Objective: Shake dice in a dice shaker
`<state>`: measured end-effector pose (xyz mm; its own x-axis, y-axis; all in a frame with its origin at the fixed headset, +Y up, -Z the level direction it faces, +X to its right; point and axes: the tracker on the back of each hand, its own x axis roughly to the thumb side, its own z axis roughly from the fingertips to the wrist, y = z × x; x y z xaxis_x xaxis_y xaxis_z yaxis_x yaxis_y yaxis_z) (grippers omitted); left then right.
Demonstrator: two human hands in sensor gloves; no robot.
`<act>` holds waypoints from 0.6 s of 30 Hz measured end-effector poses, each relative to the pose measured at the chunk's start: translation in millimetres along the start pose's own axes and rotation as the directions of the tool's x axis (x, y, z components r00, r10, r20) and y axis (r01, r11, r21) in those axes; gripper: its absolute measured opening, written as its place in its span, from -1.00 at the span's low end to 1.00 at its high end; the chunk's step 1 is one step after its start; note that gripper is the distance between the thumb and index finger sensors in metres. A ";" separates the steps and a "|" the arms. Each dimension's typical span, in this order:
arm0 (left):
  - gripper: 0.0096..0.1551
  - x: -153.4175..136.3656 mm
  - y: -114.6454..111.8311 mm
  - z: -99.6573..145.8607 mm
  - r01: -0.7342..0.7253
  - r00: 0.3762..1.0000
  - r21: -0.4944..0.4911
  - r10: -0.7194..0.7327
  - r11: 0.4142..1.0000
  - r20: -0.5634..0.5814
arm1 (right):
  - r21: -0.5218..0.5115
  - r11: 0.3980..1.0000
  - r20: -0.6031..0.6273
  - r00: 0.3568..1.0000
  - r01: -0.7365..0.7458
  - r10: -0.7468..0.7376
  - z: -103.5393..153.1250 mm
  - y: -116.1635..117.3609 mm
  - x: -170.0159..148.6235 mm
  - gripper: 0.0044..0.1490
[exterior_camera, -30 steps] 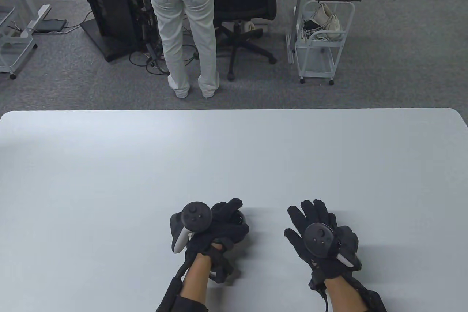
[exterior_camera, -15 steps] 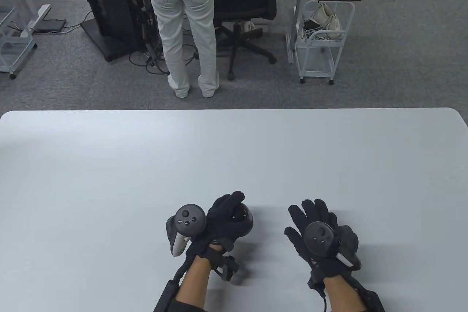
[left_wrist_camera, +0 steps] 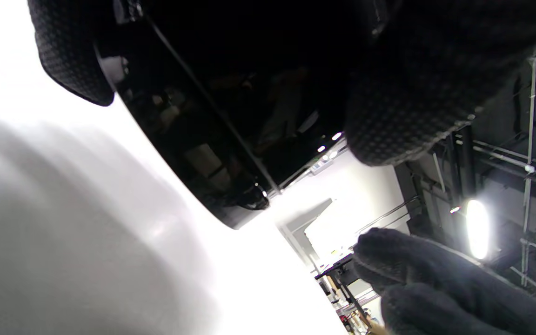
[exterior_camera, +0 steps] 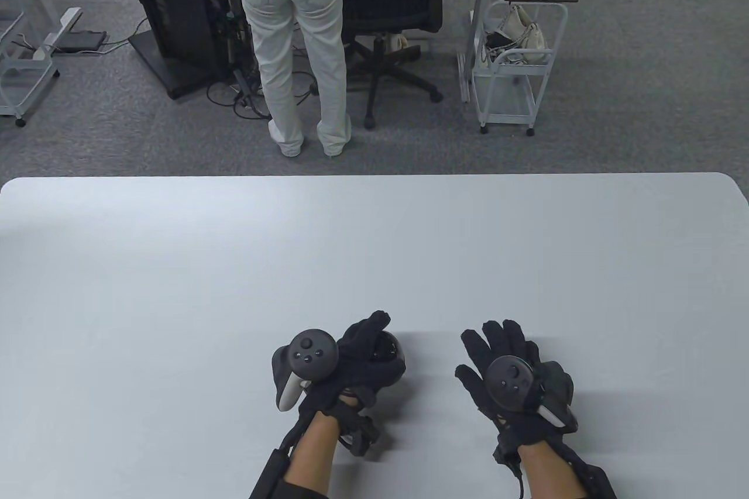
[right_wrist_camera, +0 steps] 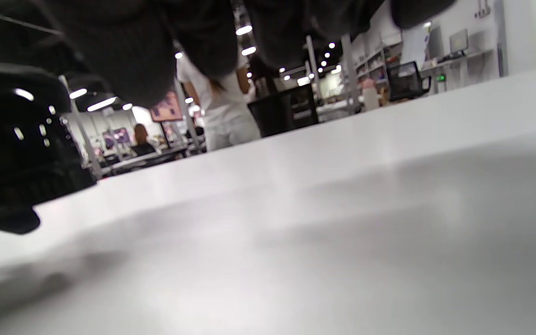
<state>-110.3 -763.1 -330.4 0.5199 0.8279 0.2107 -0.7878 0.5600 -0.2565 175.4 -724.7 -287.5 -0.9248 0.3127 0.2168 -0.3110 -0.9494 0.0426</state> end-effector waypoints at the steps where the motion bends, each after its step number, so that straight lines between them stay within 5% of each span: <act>1: 0.03 -1.6 -0.4 -0.3 -0.007 1.000 -0.001 0.007 1.000 -0.009 | 0.001 1.000 0.001 1.000 -0.001 0.001 0.1 0.1 0.0 -0.23; 3: 0.02 4.4 4.8 0.8 -0.076 0.997 0.021 0.076 0.997 -0.004 | -0.002 1.000 0.002 1.000 -0.001 0.001 0.1 -0.1 0.0 -0.23; 5: 0.02 43.3 26.4 8.5 -0.160 0.977 0.096 0.143 0.982 0.160 | -0.009 1.000 0.007 1.000 0.007 -0.007 0.0 -1.6 0.6 -0.23; 8: 0.02 91.9 53.3 23.7 -0.076 0.932 0.202 -0.002 0.976 0.361 | -0.020 1.000 0.012 1.000 0.004 -0.003 0.6 -3.4 2.1 -0.23; 10: 0.01 81.8 51.6 18.7 -0.007 0.949 0.258 -0.075 0.966 0.306 | -0.023 1.000 0.014 1.000 0.004 -0.003 1.4 -3.5 2.3 -0.23; 14: 0.01 11.4 14.2 1.1 -0.046 0.997 0.089 0.041 0.995 0.058 | -0.007 1.000 0.006 1.000 0.014 -0.014 0.1 -1.2 0.1 -0.23; 18: 0.01 11.1 13.7 -1.1 0.031 0.999 0.077 -0.034 0.997 0.035 | -0.014 1.000 0.006 1.000 0.013 -0.013 1.0 -1.8 -0.5 -0.23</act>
<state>-115.0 -746.3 -332.6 0.5341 0.8070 0.2522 -0.7946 0.5810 -0.1762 176.7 -723.1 -286.7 -0.9192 0.3250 0.2222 -0.3262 -0.9447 0.0320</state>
